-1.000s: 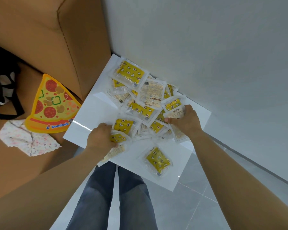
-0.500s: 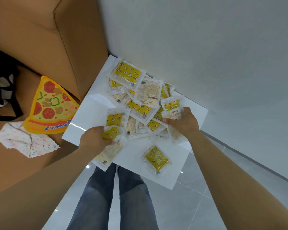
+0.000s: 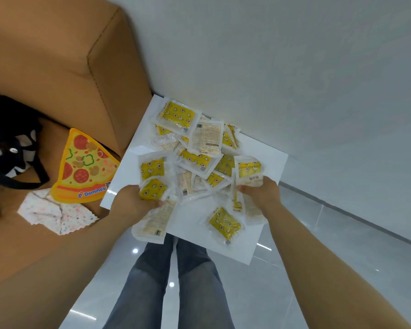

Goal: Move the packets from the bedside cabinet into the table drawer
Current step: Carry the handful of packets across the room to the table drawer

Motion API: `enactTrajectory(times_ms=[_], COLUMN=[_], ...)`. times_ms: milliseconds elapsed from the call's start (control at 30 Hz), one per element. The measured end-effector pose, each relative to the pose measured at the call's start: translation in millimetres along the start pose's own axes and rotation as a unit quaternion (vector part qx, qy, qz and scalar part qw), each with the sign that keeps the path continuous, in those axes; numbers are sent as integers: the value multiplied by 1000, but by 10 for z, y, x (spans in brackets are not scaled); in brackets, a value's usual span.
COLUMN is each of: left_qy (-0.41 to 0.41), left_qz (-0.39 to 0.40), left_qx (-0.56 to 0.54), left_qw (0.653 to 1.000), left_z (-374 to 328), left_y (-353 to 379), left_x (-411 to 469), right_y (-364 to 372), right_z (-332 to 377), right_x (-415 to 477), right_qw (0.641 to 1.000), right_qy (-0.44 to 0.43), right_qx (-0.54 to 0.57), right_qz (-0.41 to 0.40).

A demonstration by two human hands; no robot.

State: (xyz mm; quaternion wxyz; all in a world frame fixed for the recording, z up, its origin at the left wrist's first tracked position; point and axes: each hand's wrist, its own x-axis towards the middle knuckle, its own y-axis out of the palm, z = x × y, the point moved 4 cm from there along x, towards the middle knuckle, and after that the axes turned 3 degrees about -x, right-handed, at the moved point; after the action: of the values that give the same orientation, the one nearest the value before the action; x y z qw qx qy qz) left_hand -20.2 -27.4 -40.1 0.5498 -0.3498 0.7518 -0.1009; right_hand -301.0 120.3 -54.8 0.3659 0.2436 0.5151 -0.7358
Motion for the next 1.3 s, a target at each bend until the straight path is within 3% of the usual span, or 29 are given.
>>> enactTrajectory(times_ms=[267, 567, 933, 1100, 1300], left_qy=[42, 164, 388, 472, 509], left_qz=[-18, 18, 121, 203, 345], left_qx=[-43, -160, -149, -143, -145], left_qw=[998, 973, 901, 846, 775], left_z=[-479, -1264, -2587, -3000, -3041], left_y=[-421, -965, -869, -284, 827], left_x=[-617, -1620, -3288, -4296, -5721], right_y=[-385, -1138, -2180, -2717, -3194], right_z=[28, 315, -192, -854, -2096], right_x=[-813, -2288, -4009, -4767, -5822], right_qw=[994, 947, 814, 741, 660], right_qy=[-24, -75, -85, -104, -114], right_qx=[100, 244, 408, 451, 455], right_qz=[-42, -195, -404, -487, -587])
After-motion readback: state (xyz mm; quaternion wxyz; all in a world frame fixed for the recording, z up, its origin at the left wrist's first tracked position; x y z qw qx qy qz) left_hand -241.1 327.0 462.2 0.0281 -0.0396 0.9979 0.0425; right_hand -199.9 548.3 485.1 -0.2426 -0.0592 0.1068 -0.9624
